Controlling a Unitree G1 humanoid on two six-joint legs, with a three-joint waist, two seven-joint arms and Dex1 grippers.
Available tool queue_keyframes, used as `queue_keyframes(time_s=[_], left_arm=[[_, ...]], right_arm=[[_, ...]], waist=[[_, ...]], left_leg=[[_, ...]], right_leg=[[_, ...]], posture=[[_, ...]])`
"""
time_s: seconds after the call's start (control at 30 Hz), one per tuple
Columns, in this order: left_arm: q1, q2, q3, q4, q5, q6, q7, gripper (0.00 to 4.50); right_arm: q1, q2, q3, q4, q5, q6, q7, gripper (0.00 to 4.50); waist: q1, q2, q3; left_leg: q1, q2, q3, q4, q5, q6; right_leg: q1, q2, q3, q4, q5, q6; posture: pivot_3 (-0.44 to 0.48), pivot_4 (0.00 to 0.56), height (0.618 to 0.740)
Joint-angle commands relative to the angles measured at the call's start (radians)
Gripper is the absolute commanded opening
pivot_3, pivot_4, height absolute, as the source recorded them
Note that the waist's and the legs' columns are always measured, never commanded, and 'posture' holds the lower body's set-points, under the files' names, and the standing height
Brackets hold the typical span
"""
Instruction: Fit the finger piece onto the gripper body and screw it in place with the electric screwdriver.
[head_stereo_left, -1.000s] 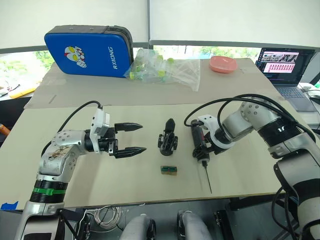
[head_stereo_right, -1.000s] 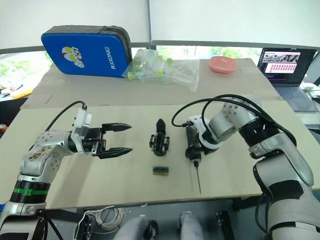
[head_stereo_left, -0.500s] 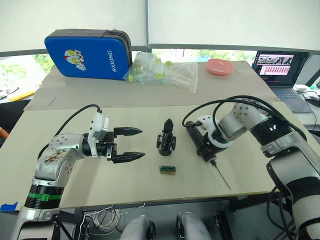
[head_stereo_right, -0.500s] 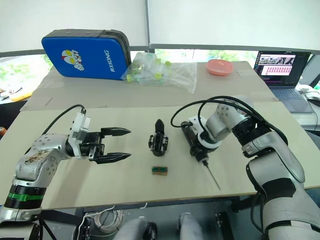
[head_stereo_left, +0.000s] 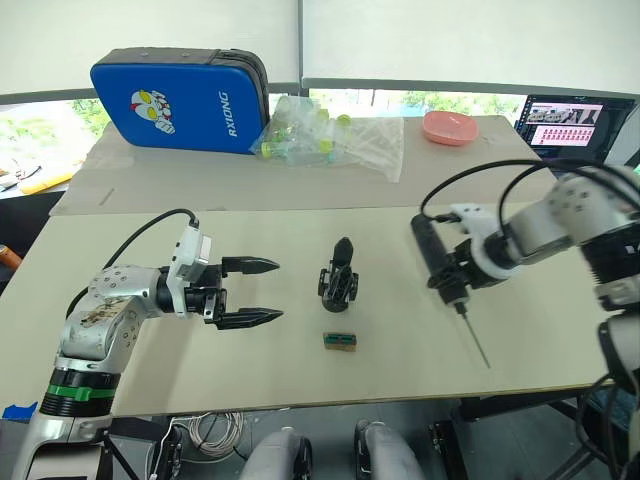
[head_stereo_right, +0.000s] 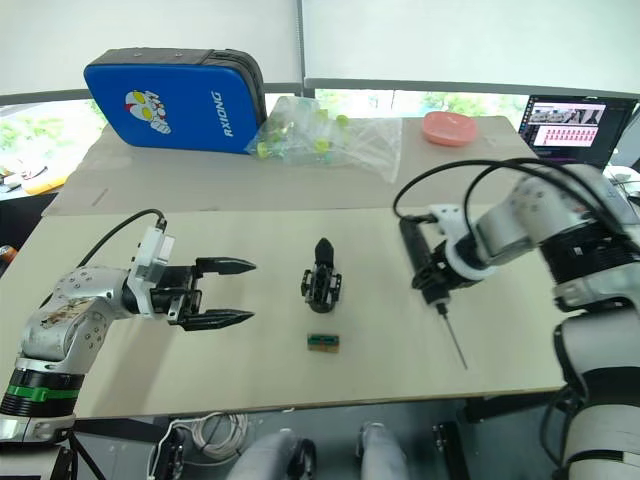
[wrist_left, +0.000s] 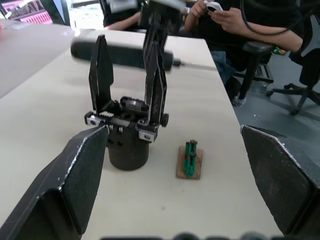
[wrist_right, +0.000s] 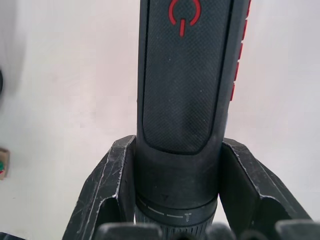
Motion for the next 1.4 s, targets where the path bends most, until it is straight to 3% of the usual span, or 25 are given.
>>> queue_keyframes(time_s=[0.03,0.17,0.3,0.37,0.5,0.63,0.93,1.07,1.4], left_arm=[[-0.020,0.030,0.018,0.014,-0.031,0.021,-0.044,4.50],[-0.018,0.072,0.001,0.090,0.021,-0.036,-0.129,4.50],[-0.017,0.073,-0.026,0.196,0.094,-0.143,-0.167,4.50],[-0.009,0.057,-0.025,0.232,0.114,-0.197,-0.166,4.50],[0.016,0.015,-0.036,0.287,0.175,-0.346,-0.148,4.50],[0.047,-0.002,-0.078,0.343,0.245,-0.478,-0.171,4.50],[0.075,-0.106,-0.148,0.234,0.287,-0.403,-0.020,4.50],[0.085,-0.157,-0.185,0.141,0.276,-0.318,0.047,4.50],[0.068,-0.227,-0.270,0.121,0.332,-0.285,0.145,4.50]], right_arm=[[-0.012,-0.066,-0.193,-0.090,0.084,0.007,-0.009,1.88],[0.108,-0.091,-0.445,-0.235,0.136,0.006,-0.019,1.88],[0.362,-0.056,-0.715,-0.550,0.090,-0.187,0.000,1.88],[0.490,-0.022,-0.821,-0.725,0.069,-0.286,0.061,1.88],[0.748,0.160,-1.033,-1.068,0.136,-0.486,0.126,1.88],[0.916,0.253,-0.949,-1.304,-0.027,-0.694,0.291,1.88],[1.116,0.380,-0.547,-1.346,-0.586,-1.261,0.704,1.88],[1.099,0.455,-0.477,-1.227,-0.645,-1.380,0.746,1.88],[1.068,0.451,-0.459,-1.076,-0.672,-1.477,0.845,1.88]], waist=[[-0.001,0.000,0.000],[0.000,0.000,0.000],[0.012,0.000,0.000],[0.015,0.000,0.000],[0.027,0.001,0.001],[0.029,0.001,0.001],[0.026,0.001,0.001],[0.022,0.001,0.002],[0.022,0.000,0.002]], left_leg=[[0.000,0.000,0.000,0.000,0.000,0.000],[0.000,0.002,0.000,-0.001,-0.003,0.005],[0.000,0.002,0.000,-0.001,-0.005,0.009],[0.000,0.001,0.000,0.000,-0.006,0.010],[0.001,0.002,0.000,0.002,-0.005,0.009],[0.002,0.001,0.000,0.001,-0.006,0.009],[0.012,0.000,0.001,0.003,-0.012,0.005],[0.017,0.000,0.001,0.003,-0.011,0.002],[0.019,0.000,0.001,-0.002,-0.006,-0.008]], right_leg=[[0.000,0.000,0.000,-0.001,0.000,0.000],[0.000,0.000,0.000,-0.002,0.000,0.000],[0.002,0.000,0.000,-0.002,0.000,0.000],[0.002,-0.001,0.001,-0.002,0.000,0.001],[0.004,-0.001,0.000,-0.003,0.001,0.004],[0.005,-0.001,0.001,-0.004,0.000,0.005],[0.015,0.000,-0.001,-0.011,-0.001,0.014],[0.017,0.000,-0.001,-0.010,-0.001,0.014],[0.016,0.000,0.002,-0.009,0.004,0.006]], posture=[[0.000,0.150,0.740],[0.000,0.150,0.740],[0.000,0.150,0.740],[0.000,0.150,0.740],[0.000,0.150,0.740],[0.000,0.150,0.740],[0.000,0.150,0.740],[0.000,0.150,0.740],[0.000,0.150,0.740]])
